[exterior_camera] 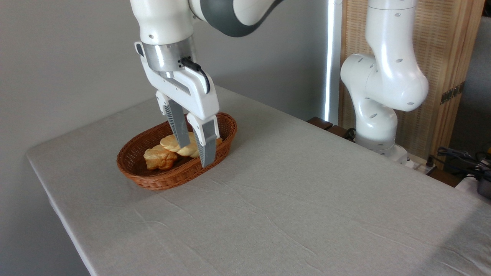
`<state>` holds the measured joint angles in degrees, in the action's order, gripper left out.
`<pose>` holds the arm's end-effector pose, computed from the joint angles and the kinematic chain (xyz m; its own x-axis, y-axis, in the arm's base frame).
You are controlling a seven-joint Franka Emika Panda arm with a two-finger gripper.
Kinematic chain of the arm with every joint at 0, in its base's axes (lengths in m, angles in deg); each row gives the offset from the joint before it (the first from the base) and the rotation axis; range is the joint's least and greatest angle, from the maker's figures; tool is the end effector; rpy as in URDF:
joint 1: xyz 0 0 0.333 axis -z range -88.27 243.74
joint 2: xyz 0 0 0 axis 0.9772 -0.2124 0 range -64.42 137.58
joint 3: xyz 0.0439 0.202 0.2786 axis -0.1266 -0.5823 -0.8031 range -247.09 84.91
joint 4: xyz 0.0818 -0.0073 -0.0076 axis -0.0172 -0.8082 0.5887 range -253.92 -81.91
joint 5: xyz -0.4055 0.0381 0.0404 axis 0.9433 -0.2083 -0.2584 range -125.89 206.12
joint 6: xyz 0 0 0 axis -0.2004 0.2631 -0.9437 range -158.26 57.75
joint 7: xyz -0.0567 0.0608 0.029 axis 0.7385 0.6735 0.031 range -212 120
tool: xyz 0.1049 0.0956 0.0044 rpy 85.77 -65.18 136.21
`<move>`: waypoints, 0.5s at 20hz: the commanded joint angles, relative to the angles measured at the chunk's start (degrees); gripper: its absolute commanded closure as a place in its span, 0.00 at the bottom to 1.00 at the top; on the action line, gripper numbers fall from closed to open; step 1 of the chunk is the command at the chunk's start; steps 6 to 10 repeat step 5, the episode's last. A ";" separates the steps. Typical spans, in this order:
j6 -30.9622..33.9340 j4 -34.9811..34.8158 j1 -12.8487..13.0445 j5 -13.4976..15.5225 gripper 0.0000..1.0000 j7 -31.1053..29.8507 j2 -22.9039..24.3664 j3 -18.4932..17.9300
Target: Put bread into the basket
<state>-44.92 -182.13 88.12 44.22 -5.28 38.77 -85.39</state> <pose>0.5616 -0.0680 0.5377 0.6953 -0.7174 0.0423 -0.7186 -0.6929 0.0596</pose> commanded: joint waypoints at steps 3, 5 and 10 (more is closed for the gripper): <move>2.35 0.33 0.60 -0.95 0.00 2.87 0.09 -1.33; 2.18 0.33 0.60 -0.86 0.00 2.87 -0.17 -1.50; 2.18 0.33 0.60 -0.86 0.00 2.87 -0.17 -1.50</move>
